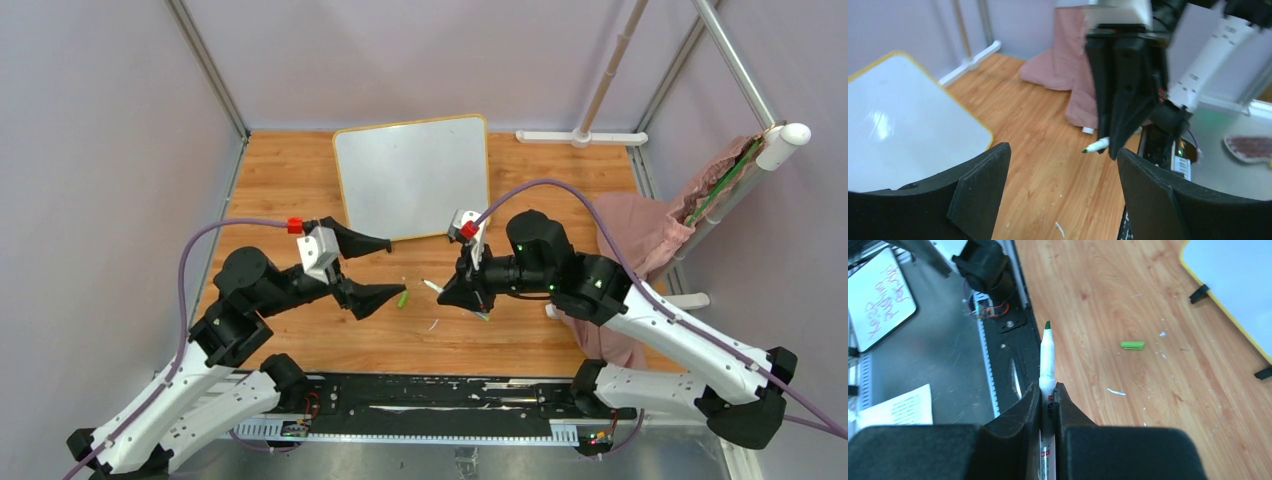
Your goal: Write a sentence on the whiteboard
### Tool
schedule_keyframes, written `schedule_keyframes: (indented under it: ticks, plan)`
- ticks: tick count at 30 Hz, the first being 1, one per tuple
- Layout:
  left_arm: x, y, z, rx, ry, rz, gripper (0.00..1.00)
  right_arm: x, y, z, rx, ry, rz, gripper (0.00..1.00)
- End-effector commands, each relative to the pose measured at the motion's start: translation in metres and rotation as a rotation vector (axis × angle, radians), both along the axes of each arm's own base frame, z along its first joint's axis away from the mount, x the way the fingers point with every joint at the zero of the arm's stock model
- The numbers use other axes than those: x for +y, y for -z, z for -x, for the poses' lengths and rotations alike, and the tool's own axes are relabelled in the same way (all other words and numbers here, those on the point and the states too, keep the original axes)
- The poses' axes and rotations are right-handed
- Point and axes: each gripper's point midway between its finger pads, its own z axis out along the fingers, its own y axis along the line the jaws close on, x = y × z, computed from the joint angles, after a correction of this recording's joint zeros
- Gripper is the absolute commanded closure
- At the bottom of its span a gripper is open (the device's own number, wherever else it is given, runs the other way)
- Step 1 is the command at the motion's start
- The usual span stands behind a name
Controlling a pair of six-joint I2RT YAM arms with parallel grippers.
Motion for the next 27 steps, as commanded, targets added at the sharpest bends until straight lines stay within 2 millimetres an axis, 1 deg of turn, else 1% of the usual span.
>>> schedule_keyframes:
  ticks: [1,4,6,10,12,17,21,27]
  plan:
    - [-0.006,0.000,0.058,-0.206,0.323,-0.118,0.16,-0.008,-0.006,0.035,0.059,-0.176,0.074,1.00]
    - [-0.009,0.009,0.063,-0.239,0.369,-0.156,0.17,-0.013,-0.009,0.039,0.080,-0.200,0.144,1.00]
    - [-0.010,0.018,0.064,-0.257,0.393,-0.201,0.17,-0.016,-0.007,0.038,0.072,-0.214,0.204,1.00]
    - [-0.016,0.037,0.061,-0.291,0.425,-0.327,0.19,-0.020,-0.001,0.038,0.071,-0.234,0.302,1.00]
    - [-0.020,0.042,0.058,-0.294,0.435,-0.364,0.20,-0.019,0.000,0.039,0.060,-0.244,0.324,1.00]
    - [-0.026,0.038,0.055,-0.298,0.440,-0.354,0.20,-0.015,0.002,0.043,0.033,-0.270,0.345,1.00]
    - [-0.031,0.037,0.055,-0.252,0.459,-0.355,0.21,-0.009,0.004,0.045,-0.012,-0.278,0.377,1.00]
    - [-0.039,0.041,0.059,-0.192,0.507,-0.347,0.26,-0.001,0.005,0.044,-0.055,-0.272,0.385,1.00]
